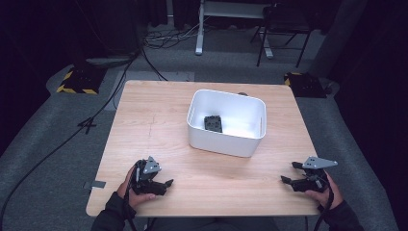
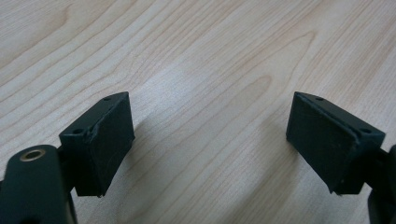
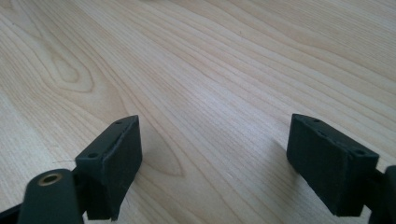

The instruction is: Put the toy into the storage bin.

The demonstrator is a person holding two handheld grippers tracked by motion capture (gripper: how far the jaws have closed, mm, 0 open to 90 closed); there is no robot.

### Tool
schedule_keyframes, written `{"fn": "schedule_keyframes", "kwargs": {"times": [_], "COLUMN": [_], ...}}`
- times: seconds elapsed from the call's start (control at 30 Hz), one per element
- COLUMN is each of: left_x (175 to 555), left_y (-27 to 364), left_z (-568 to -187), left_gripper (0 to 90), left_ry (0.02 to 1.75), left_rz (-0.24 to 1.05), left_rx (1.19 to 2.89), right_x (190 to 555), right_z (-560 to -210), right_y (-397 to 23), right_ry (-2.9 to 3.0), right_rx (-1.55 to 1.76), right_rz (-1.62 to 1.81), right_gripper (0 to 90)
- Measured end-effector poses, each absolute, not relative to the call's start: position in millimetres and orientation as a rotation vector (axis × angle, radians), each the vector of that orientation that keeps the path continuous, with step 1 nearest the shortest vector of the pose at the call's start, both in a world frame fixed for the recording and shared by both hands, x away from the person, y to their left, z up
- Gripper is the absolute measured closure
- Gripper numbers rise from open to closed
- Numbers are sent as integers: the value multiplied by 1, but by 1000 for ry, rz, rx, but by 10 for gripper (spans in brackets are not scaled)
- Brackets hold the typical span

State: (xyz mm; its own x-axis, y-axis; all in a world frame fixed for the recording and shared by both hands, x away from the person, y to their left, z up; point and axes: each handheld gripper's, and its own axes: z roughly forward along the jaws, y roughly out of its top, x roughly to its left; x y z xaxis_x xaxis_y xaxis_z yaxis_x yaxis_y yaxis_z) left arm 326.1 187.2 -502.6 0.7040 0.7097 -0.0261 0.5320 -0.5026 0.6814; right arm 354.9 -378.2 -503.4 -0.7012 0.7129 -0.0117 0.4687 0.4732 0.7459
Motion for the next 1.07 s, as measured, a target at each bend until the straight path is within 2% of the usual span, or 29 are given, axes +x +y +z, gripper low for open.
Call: {"fn": "schedule_keyframes", "kwargs": {"times": [1.07], "left_x": [327], "left_y": [187], "left_z": [-503], "left_gripper": [151], "left_ry": [949], "left_rz": [332], "left_rx": [2225], "right_x": [355], "right_z": [-503], "right_y": [-378], "right_ry": [2405], "right_rx": [1003], "right_rz": [1069], "right_gripper": [184]}}
